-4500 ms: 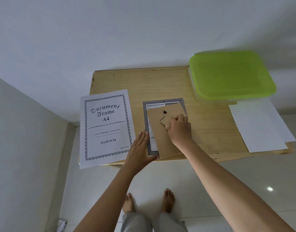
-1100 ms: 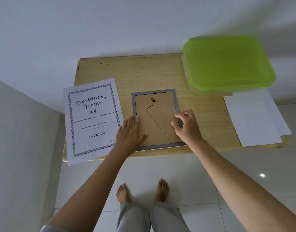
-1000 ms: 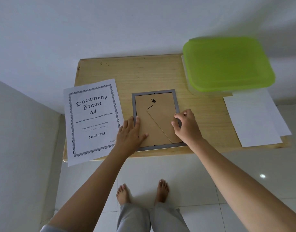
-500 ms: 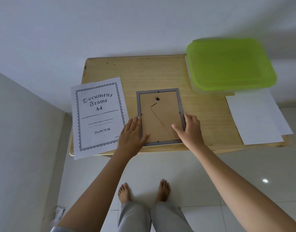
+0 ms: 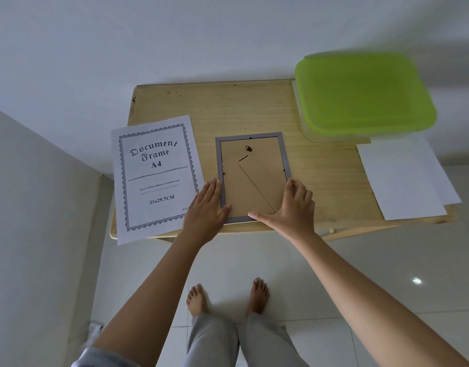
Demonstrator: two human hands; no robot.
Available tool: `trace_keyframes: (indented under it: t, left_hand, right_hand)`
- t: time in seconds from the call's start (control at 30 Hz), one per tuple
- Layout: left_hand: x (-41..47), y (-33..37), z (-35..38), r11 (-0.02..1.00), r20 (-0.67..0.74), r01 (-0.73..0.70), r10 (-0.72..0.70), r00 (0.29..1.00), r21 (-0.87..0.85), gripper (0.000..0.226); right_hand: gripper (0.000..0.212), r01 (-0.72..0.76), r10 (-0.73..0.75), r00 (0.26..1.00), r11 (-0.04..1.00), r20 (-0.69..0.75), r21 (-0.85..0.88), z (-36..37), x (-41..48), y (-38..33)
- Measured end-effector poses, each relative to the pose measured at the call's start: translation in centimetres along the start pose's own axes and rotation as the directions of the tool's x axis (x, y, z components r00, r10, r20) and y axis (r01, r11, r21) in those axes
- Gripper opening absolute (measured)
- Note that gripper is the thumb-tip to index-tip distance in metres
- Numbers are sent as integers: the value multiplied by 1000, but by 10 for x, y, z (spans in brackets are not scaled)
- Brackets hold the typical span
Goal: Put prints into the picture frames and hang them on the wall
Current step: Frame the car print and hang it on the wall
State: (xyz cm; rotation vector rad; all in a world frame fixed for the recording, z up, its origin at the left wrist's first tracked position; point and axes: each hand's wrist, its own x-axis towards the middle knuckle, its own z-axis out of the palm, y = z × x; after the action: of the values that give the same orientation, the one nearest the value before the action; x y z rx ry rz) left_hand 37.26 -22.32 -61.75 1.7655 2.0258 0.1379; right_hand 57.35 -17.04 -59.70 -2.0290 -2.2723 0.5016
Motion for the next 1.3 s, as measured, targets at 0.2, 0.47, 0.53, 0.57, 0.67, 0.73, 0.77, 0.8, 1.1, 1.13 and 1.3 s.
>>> trace_keyframes:
  t: [0.2, 0.47, 0.53, 0.57, 0.67, 0.73, 0.77, 0.8, 1.1, 1.13, 1.3]
  left_hand:
    - [0, -1, 2, 1000, -6, 0, 0, 1000, -8, 65]
    - [2, -3, 2, 1000, 5, -8, 8, 1000, 17, 65]
    - [2, -3, 1, 1000, 5, -5, 5, 1000, 16, 65]
    - [2, -3, 1, 1000, 5, -4, 4, 1000, 19, 65]
    - [1, -2, 2, 1000, 6, -4, 4, 1000, 27, 65]
    - [1, -2, 3, 1000, 5, -1, 1, 1000, 21, 65]
    - [1, -2, 3, 1000, 2, 2, -2, 1000, 18, 64]
    - [1, -2, 3, 1000, 0, 4, -4, 1000, 16, 64]
    - [0, 2, 4, 998, -42, 33, -35, 998, -52, 62]
    - [-1, 3, 4, 998, -49, 33, -36, 998, -56, 62]
    - [-4, 1, 10, 998, -90, 26, -30, 995, -55, 62]
  right_hand:
    - [123, -8, 8, 1000, 1000, -28, -27, 2, 0, -3]
    - [122, -46, 46, 999, 999, -13, 10, 0, 6, -6]
    - [122, -64, 64, 998, 998, 4, 22, -1, 8, -8]
    - [122, -73, 73, 997, 997, 8, 24, -2, 9, -9]
    - [121, -89, 89, 996, 996, 10, 29, -1, 10, -10]
    - [119, -90, 89, 996, 995, 7, 37, -1, 9, -10]
    - [119, -87, 87, 996, 995, 3, 42, -1, 9, -10]
    - [118, -86, 86, 996, 995, -1, 49, -1, 9, -10]
    - [120, -26, 31, 996, 998, -82, 58, 10, -1, -2]
    - [119, -14, 19, 997, 998, -81, 60, 11, -2, -1]
    - [90, 46, -6, 989, 964, -149, 263, 6, -2, 7]
